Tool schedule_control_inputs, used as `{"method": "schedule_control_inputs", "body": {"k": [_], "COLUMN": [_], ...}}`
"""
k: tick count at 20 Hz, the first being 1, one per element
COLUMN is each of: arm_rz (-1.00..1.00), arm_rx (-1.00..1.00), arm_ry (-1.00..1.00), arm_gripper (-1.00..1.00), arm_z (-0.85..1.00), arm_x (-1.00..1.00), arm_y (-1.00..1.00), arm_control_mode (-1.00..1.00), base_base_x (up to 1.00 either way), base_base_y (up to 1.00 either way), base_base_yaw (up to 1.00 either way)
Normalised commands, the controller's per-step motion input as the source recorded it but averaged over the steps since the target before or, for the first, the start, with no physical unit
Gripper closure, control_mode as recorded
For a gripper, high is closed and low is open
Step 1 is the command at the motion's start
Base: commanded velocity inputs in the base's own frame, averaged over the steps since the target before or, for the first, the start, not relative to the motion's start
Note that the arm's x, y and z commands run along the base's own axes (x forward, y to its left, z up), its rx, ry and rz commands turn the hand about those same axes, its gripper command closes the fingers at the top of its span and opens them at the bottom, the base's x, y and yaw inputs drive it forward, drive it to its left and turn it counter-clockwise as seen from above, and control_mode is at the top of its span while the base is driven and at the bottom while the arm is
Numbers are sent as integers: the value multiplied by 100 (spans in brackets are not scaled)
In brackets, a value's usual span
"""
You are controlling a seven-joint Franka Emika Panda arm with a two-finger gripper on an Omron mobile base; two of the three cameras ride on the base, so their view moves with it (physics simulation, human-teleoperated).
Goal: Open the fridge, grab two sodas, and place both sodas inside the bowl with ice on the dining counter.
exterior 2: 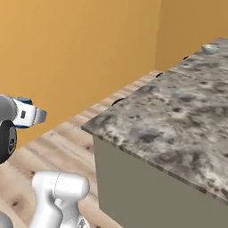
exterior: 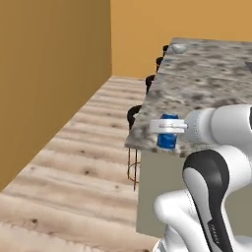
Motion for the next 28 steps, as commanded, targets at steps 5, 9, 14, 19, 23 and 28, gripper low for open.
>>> {"method": "schedule_control_inputs", "body": {"k": [5, 9, 14, 19, 23, 28], "arm_rz": [0, 0, 0, 0, 0, 0], "arm_rx": [0, 0, 0, 0, 0, 0], "arm_ry": [0, 0, 0, 0, 0, 0], "arm_gripper": [100, 100, 100, 100, 100, 100], "arm_z": [0, 0, 0, 0, 0, 0], "arm_x": [0, 0, 0, 0, 0, 0], "arm_y": [0, 0, 0, 0, 0, 0], "arm_control_mode": [100, 100, 100, 100, 100, 100], "base_base_x": [82, 81, 81, 83, 65, 38], "base_base_y": [74, 77, 76, 66, 74, 88], "base_base_yaw": [-41, -42, -43, -48, -45, -41]}}
